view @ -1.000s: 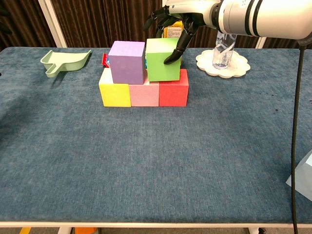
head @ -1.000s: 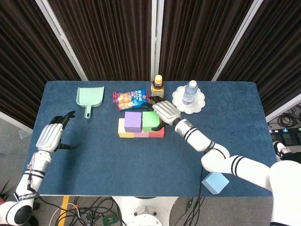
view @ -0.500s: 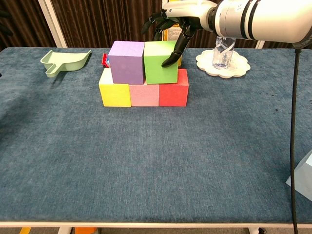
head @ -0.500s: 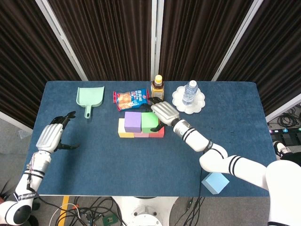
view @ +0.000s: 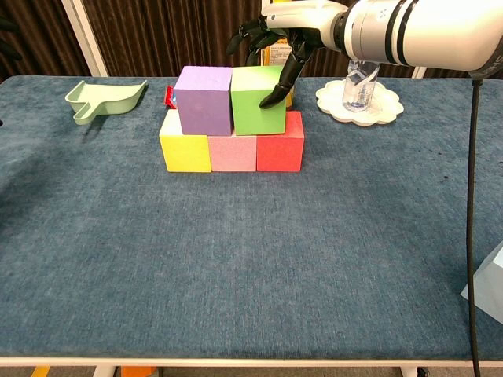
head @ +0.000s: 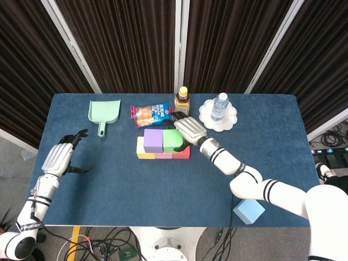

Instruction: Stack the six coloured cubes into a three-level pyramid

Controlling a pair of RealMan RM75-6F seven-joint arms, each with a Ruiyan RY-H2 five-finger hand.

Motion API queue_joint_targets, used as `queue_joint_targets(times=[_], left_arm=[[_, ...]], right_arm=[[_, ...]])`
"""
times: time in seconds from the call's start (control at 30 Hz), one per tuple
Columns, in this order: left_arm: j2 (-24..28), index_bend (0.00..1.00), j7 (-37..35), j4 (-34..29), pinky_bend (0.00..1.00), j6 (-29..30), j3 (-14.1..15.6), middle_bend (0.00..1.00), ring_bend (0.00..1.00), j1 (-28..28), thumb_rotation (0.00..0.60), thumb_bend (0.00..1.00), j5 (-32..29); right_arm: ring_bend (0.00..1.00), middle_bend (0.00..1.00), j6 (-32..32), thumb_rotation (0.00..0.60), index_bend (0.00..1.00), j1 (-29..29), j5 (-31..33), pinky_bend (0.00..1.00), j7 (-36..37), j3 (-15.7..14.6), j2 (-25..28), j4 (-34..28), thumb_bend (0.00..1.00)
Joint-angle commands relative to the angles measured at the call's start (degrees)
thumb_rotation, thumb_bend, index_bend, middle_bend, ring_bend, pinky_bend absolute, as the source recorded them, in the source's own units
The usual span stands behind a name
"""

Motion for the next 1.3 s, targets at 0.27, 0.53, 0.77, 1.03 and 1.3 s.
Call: queue_joint_targets(times=[0.27, 0.53, 0.77, 1.03, 1.3], left_arm=[[-0.08, 0.08, -0.22, 0.21, 0.12, -0.12, -0.06, 0.15, 0.19, 0.13, 0.600, 0.04, -0.01], [-0.15, 0.08, -0.45, 0.44, 0.12, -0.37, -0.06, 0.15, 0.19, 0.13, 0.600, 0.04, 0.14], [-0.18, 0.08, -0.62, 0.48, 0.12, -0.33, 0.09, 0.15, 0.19, 0.34, 0.600, 0.04, 0.36], [-0.26, 0.08, -0.82, 0.75, 0.12, -0.52, 0.05, 0.15, 0.19, 0.36, 0.600, 0.04, 0.34], [-0.33, 0.08, -0.88, 0.77, 0.12, -0.40, 0.09, 0.15, 0.19, 0.49, 0.600, 0.04, 0.56]], right_arm=[[0.00, 0.37, 0.25, 0.600, 0.17, 0.09, 0.01, 0.00, 0.05, 0.10, -0.26, -0.02, 0.10], [0.00, 0.36, 0.37, 0.600, 0.16, 0.21, 0.26, 0.00, -0.37, 0.09, -0.58, 0.24, 0.10], [0.00, 0.34, 0.02, 0.600, 0.13, 0.36, 0.76, 0.00, -0.68, 0.08, -0.78, 0.47, 0.10], [0.00, 0.31, 0.20, 0.600, 0.09, 0.34, 1.42, 0.00, -1.27, 0.17, -1.07, 0.42, 0.09], [0.00, 0.32, 0.55, 0.600, 0.09, 0.12, 3.05, 0.00, -2.78, 0.39, -0.79, -0.53, 0.09]])
